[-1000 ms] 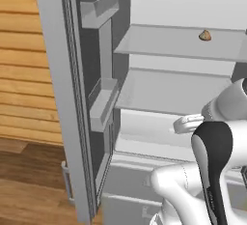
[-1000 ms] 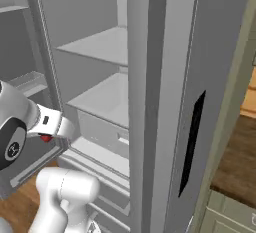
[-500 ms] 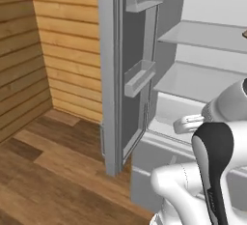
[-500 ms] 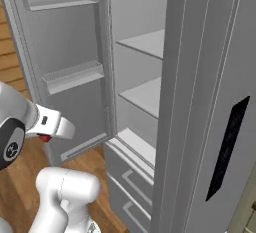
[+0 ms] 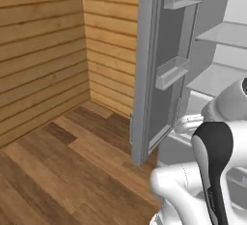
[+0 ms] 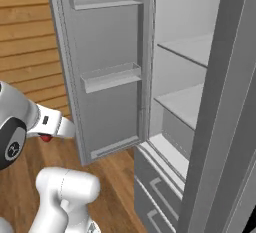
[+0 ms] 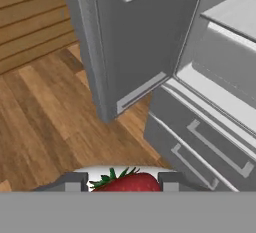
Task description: Take the strawberry from the fridge and place it on top of the pancake, located on the dining counter.
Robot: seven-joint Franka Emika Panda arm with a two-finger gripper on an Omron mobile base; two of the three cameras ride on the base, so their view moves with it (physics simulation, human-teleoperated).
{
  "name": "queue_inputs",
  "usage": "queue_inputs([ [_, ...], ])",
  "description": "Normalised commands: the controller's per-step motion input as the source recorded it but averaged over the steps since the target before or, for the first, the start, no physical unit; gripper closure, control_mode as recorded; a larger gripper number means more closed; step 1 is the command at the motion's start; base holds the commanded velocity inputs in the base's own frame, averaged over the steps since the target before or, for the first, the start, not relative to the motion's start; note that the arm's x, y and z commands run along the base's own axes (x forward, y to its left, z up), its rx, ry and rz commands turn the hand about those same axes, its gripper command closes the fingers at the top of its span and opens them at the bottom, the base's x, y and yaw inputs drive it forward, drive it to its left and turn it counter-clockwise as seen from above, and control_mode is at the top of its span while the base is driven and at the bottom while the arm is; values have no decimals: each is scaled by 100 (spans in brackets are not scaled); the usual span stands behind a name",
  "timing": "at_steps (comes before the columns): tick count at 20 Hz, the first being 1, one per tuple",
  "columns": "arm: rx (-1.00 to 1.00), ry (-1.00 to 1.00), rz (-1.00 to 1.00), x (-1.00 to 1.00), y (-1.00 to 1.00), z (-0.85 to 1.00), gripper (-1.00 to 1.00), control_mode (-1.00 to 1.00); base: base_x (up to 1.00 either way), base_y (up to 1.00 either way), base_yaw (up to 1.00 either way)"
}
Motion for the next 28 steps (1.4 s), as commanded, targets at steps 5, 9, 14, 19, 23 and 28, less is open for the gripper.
queue_inputs([
  [5,0,0,0,0,0,0,100,100,-99,82,41],
  [9,0,0,0,0,0,0,100,100,-74,100,49],
  [14,0,0,0,0,0,0,100,100,-44,97,55],
  [19,0,0,0,0,0,0,100,100,7,81,59],
  [23,0,0,0,0,0,0,100,100,80,28,40],
  [28,0,0,0,0,0,0,100,100,100,32,13],
])
